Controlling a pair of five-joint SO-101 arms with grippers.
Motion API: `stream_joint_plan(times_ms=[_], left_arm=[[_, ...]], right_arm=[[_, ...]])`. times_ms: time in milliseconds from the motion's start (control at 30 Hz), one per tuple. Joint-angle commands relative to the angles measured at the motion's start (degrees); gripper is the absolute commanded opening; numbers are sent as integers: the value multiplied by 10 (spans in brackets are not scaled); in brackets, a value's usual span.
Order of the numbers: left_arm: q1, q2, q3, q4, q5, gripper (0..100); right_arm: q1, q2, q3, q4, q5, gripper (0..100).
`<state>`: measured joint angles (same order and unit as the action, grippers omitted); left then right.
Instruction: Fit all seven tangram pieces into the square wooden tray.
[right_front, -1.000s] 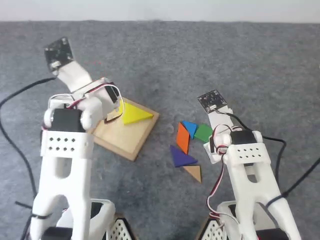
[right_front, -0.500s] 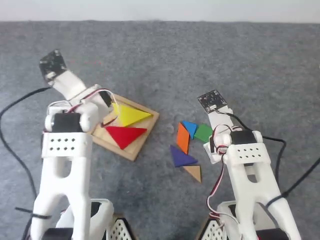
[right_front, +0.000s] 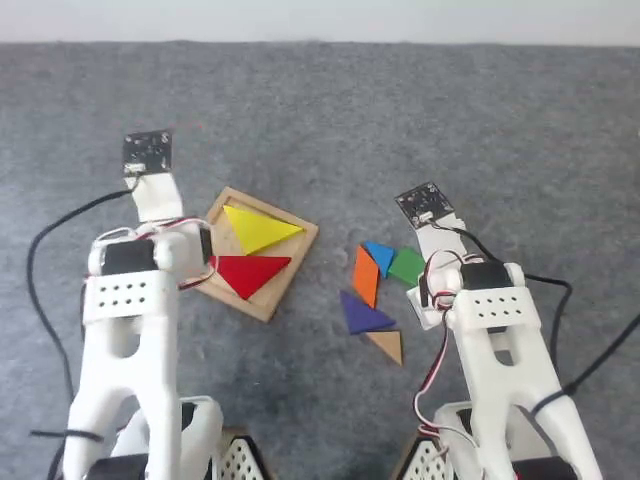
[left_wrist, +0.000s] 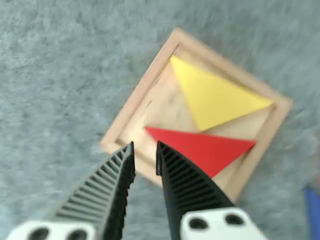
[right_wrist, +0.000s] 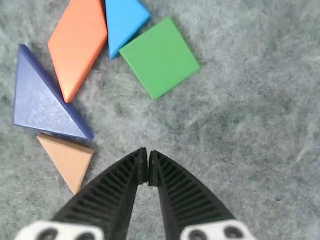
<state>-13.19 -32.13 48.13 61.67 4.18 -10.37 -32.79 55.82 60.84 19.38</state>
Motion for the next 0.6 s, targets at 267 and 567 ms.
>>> stream_joint_plan(times_ms=[267,567], left_arm=[[-70,156,-65,-79,-114,77],[-19,404,-276,-18,-117,79]], right_arm=[[-194,-8,-111,25,-154,10],[-247,96,-177,-74,-259,221]])
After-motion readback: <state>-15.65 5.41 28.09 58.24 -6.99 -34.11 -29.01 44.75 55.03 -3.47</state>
